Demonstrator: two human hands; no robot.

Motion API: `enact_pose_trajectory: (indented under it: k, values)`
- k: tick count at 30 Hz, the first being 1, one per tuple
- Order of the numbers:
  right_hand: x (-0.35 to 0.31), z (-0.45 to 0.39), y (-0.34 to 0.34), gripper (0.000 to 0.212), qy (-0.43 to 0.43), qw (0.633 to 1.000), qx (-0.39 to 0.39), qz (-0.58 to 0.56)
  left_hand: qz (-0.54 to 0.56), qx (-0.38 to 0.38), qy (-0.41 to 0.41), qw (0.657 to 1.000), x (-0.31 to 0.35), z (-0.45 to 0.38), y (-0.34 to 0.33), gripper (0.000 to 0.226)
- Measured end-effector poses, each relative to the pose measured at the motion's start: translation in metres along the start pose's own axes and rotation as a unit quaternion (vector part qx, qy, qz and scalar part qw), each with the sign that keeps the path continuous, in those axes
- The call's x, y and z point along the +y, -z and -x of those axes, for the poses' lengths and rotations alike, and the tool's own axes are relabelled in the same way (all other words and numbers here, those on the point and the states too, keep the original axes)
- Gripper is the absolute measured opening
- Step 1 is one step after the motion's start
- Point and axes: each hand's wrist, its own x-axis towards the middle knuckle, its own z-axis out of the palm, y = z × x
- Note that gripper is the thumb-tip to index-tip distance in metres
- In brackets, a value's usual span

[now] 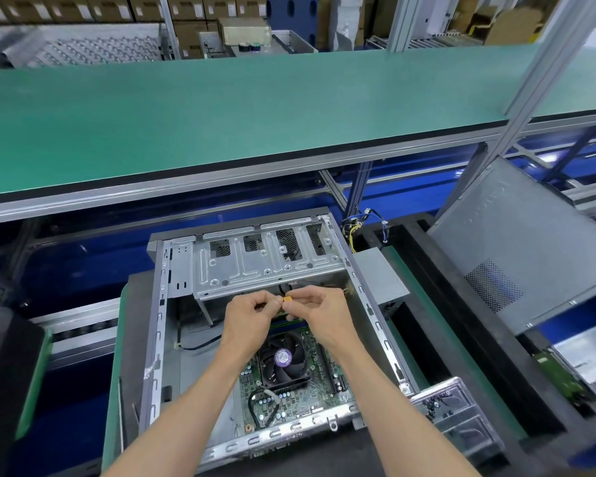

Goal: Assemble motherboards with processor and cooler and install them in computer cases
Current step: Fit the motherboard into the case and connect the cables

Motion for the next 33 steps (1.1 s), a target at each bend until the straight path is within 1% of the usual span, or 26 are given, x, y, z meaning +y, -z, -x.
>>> enact_pose_trajectory:
  k: [2,4,6,9,10,12,16,21,26,27,28,29,30,31,33]
  values:
    - [0.0,0.0,0.001,0.018,-0.006,1.0,0.007,-0.001,-0.047,0.031,-0.045,0.997,0.003,0.003,-0.001,0.02]
    - [0.001,0.0,0.001,0.019,-0.01,1.0,0.013,-0.008,-0.061,0.046,-0.065,0.995,0.004,0.005,-0.002,0.008]
    - [0.001,-0.001,0.001,0.019,-0.016,1.0,0.015,-0.015,-0.067,0.056,-0.078,0.993,0.005,0.006,-0.002,0.013]
    - [0.002,-0.001,0.001,0.018,-0.025,0.999,0.013,-0.015,-0.133,0.07,-0.166,0.975,0.006,0.006,-0.001,0.017]
    - [0.002,-0.001,0.001,0.019,-0.027,1.0,0.003,-0.01,-0.147,0.075,-0.187,0.968,0.007,0.007,-0.002,0.017]
    - [0.002,0.0,0.0,0.025,-0.032,0.999,-0.021,0.001,-0.147,0.082,-0.201,0.965,0.008,0.007,-0.003,0.016]
    - [0.003,0.0,0.001,0.026,-0.038,0.999,-0.034,-0.009,-0.117,0.085,-0.189,0.971,0.006,0.008,-0.004,0.016]
    - [0.005,-0.001,0.002,0.026,-0.07,0.996,-0.05,-0.039,-0.082,0.084,-0.162,0.98,0.005,0.01,-0.008,0.018]
    - [0.004,-0.001,0.004,0.027,-0.118,0.987,-0.078,-0.075,0.021,0.058,-0.096,0.994,0.0,0.012,-0.006,0.019]
    - [0.004,-0.001,0.002,0.027,-0.12,0.988,-0.072,-0.064,0.032,0.051,-0.085,0.995,-0.002,0.013,-0.006,0.019]
    - [0.005,-0.001,0.001,0.027,-0.11,0.992,-0.051,-0.029,0.034,0.043,-0.078,0.995,-0.004,0.015,-0.006,0.019]
    - [0.007,-0.001,-0.002,0.026,-0.088,0.995,-0.019,0.039,0.029,0.034,-0.072,0.996,-0.005,0.016,-0.007,0.02]
    - [0.009,0.0,-0.003,0.026,-0.057,0.991,0.009,0.124,0.023,0.028,-0.068,0.997,-0.006,0.018,-0.008,0.02]
    - [0.01,0.002,-0.004,0.029,-0.03,0.979,0.016,0.202,0.021,0.025,-0.064,0.997,-0.007,0.019,-0.008,0.02]
    - [0.013,0.006,-0.006,0.03,-0.023,0.955,-0.034,0.294,0.03,0.025,-0.061,0.997,-0.009,0.019,-0.009,0.019]
